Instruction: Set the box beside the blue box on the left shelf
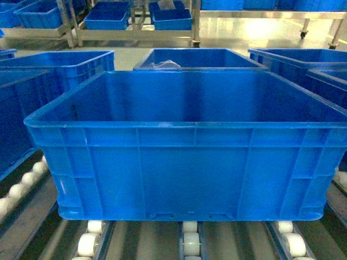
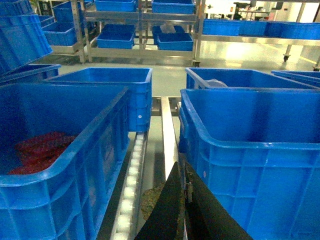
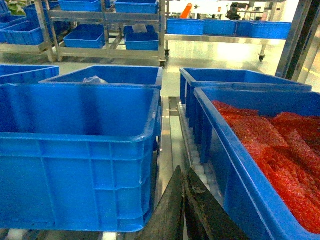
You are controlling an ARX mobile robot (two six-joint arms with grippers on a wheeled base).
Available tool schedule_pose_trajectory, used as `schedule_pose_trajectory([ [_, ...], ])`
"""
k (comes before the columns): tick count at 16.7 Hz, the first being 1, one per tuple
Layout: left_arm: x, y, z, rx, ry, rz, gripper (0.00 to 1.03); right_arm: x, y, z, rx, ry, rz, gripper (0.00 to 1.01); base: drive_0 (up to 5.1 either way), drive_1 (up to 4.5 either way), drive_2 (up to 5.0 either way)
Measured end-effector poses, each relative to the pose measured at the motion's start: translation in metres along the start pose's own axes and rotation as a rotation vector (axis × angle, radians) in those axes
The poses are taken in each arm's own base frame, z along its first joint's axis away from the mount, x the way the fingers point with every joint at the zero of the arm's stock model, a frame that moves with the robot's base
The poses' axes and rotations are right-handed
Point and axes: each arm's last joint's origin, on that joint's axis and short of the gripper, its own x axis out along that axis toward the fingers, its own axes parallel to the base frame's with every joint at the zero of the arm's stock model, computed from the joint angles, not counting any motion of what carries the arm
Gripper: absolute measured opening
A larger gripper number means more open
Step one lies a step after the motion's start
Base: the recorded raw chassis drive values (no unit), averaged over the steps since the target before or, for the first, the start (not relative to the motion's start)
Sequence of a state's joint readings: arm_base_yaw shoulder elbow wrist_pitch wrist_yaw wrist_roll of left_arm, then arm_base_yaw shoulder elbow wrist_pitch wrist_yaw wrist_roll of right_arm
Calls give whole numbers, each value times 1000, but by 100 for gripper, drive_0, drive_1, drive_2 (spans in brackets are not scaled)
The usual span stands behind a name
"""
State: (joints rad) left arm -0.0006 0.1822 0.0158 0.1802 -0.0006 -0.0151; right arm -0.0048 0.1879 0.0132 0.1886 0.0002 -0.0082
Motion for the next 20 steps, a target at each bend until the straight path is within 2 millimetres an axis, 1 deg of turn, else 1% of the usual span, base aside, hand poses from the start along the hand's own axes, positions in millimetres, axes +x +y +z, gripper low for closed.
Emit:
schedule_pose_trajectory([
  [1,-2,0,-1,0,6,0,1,-1,0,0,0,0,0,2,0,0,0],
  [2,-9,0,-7,0,53,-3,1,-6,0,-6,0,48,1,2,0,0,0],
  [3,-11,0,-1,1,-6,-2,1,-12,0,-3,0,6,1,2,0,0,0],
  [4,-11,0,-4,2,18,-6,1,-12,0,-3,1,8,4,2,0,0,0],
  [7,-11,0,-3,2,14,0,1,-12,1,-3,0,10,6,2,0,0,0],
  [8,-11,0,-4,2,14,0,8,-12,1,-3,0,10,6,7,0,0,0],
  [12,-11,0,-4,2,14,0,59,-12,1,-3,0,10,6,59,0,0,0],
  [13,-11,0,-4,2,14,0,73,-12,1,-3,0,10,6,73,0,0,0],
  [14,-11,0,-4,2,14,0,84,-12,1,-3,0,10,6,84,0,0,0],
  [16,-11,0,-4,2,14,0,93,-12,1,-3,0,10,6,95,0,0,0],
  [17,-11,0,-4,4,14,0,100,-12,1,-3,1,10,6,100,0,0,0],
  [18,-11,0,-4,4,14,0,97,-12,1,-3,0,10,6,97,0,0,0],
  [20,-11,0,-4,4,14,0,98,-12,1,-3,0,10,6,98,0,0,0],
])
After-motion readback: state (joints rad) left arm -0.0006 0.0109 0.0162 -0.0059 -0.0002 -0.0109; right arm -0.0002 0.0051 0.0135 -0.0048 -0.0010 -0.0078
